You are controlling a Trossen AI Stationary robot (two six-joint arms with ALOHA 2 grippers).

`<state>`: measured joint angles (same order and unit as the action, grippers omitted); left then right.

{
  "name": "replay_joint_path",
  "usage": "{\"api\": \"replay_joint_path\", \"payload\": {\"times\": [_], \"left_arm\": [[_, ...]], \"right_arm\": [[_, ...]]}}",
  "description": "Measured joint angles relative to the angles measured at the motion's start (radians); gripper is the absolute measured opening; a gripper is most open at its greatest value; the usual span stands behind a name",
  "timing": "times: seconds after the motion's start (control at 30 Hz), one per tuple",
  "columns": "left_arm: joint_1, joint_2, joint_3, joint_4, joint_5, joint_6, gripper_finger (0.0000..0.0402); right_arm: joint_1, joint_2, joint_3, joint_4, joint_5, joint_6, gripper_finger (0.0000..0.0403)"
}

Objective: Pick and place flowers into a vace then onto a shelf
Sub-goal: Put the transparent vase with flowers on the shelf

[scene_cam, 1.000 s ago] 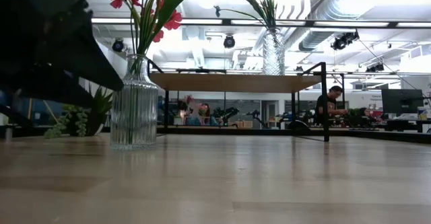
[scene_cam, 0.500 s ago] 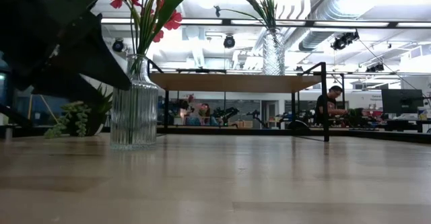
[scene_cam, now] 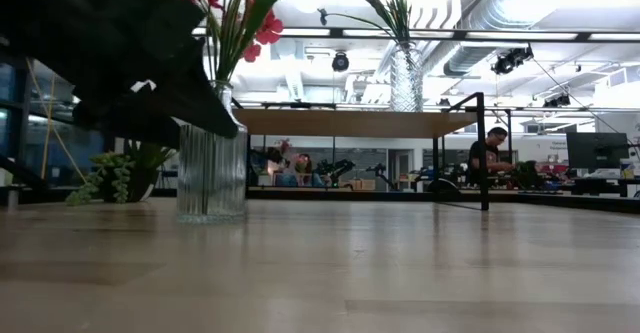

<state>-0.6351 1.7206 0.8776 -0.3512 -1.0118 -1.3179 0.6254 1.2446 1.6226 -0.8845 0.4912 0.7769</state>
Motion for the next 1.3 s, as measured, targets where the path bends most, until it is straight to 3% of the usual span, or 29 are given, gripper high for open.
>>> {"api": "replay_joint_path", "payload": {"times": [0.9,1.3], "left_arm": [[0.053,0.065,-0.002,0.014,0.082,0.001,0.0399],[0.054,0.064,0.000,0.020,0.016,0.004,0.0399]], "right_arm": [[0.004,0.000,0.000,0.037,-0.024,-0.057,0.0358],[0.004,0.000,0.000,0.037,-0.023,-0.060,0.0358]]}}
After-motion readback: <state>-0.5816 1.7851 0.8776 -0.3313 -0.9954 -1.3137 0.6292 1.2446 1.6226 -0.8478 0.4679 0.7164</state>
